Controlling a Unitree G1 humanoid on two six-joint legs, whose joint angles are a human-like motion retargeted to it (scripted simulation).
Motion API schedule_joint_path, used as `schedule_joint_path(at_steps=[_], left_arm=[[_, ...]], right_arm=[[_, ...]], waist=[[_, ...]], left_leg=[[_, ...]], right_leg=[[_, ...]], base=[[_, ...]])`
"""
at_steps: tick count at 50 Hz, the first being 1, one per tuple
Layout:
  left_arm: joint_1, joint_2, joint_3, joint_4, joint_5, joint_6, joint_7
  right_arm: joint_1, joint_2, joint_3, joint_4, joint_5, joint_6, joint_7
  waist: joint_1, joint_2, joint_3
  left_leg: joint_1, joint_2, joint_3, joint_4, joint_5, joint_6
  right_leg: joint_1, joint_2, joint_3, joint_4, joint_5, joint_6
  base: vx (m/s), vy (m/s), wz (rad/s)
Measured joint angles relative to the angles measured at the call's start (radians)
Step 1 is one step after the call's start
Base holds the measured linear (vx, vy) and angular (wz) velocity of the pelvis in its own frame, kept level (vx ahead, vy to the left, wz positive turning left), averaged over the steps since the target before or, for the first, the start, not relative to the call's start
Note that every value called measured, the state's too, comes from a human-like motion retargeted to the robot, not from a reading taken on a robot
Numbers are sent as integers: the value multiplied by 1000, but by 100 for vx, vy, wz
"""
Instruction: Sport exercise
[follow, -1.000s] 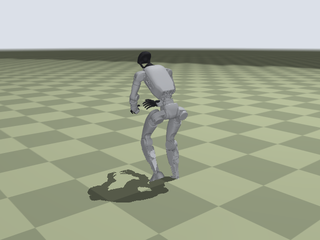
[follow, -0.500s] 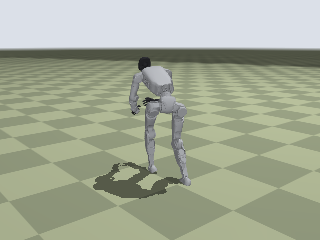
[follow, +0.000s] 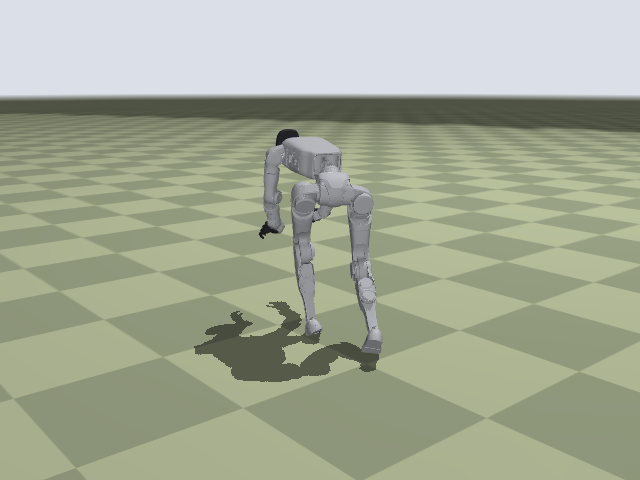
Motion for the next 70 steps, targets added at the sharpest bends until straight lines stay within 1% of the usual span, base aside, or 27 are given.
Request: schedule_joint_path(at_steps=[7,12,13,15,18,24,27,31,35,39,45,50,55,61,65,70], left_arm=[[119,-13,49,-39,46,25,99],[231,0,89,-122,100,31,140],[275,19,104,-170,125,42,142],[319,26,113,-217,149,40,154],[392,51,129,-317,193,32,173],[550,121,161,-528,258,17,192],[598,151,171,-591,279,7,204],[627,185,175,-622,300,5,220],[613,214,172,-593,314,16,249],[541,240,156,-498,303,41,281],[380,262,123,-322,264,90,326],[232,260,84,-181,229,128,335],[110,232,44,-92,216,149,332],[23,174,9,-47,226,165,322],[-7,130,-7,-39,241,174,314],[-30,76,-23,-25,264,185,290]], right_arm=[[72,21,-78,-62,-52,-4,-178],[140,34,-148,-162,-134,3,-289],[169,46,-168,-214,-182,20,-332],[191,46,-193,-263,-216,20,-365],[216,34,-235,-360,-284,28,-424],[265,12,-309,-560,-464,91,-557],[277,-2,-328,-623,-533,120,-601],[280,-25,-336,-662,-604,154,-646],[273,-46,-328,-659,-651,187,-678],[255,-60,-304,-624,-677,211,-695],[248,-76,-259,-574,-697,234,-714],[256,-68,-207,-524,-710,246,-715],[264,-84,-159,-488,-735,265,-712],[283,-117,-96,-451,-762,293,-687],[284,-125,-40,-436,-777,309,-655],[214,-130,58,-409,-797,326,-601]], waist=[[-29,15,0],[-60,42,-2],[-74,48,0],[-87,60,-2],[-112,75,-4],[-164,92,0],[-185,98,0],[-200,104,0],[-207,110,0],[-207,114,0],[-211,124,0],[-212,141,0],[-203,160,0],[-190,198,0],[-179,225,0],[-161,256,0]], left_leg=[[-13,10,17,158,-71,0],[-19,29,40,321,-151,0],[-8,32,42,369,-174,0],[-13,48,52,461,-214,0],[-16,72,57,619,-310,0],[3,108,53,897,-503,0],[18,123,45,982,-579,0],[43,140,29,1045,-648,0],[72,160,7,1063,-702,0],[96,190,-7,1057,-743,1],[105,230,-20,1044,-812,1],[85,263,-31,1047,-873,2],[53,298,-47,1066,-926,5],[36,329,-57,1093,-957,44],[25,346,-56,1114,-979,70],[0,367,-52,1150,-1017,99]], right_leg=[[-38,-68,-38,132,-39,0],[-76,-65,-32,229,-80,0],[-63,-67,-34,249,-100,0],[-89,-62,-28,295,-136,0],[-117,-58,-15,378,-225,0],[-163,-59,9,559,-390,0],[-192,-58,14,627,-427,0],[-231,-45,10,691,-428,0],[-268,-14,-9,731,-408,0],[-304,27,-36,761,-388,0],[-368,75,-69,812,-391,0],[-433,101,-93,860,-395,0],[-500,116,-118,908,-371,0],[-506,127,-152,938,-361,0],[-506,132,-159,963,-382,0],[-506,125,-153,1004,-436,0]], base=[[24,-3,40],[21,-8,49],[18,-7,45],[13,-6,44],[7,-6,58],[1,-4,73],[-1,-3,72],[0,-3,55],[1,-3,25],[0,0,0],[-2,1,4],[-9,5,20],[-8,3,41],[-3,0,86],[-2,-1,111],[-5,2,125]])
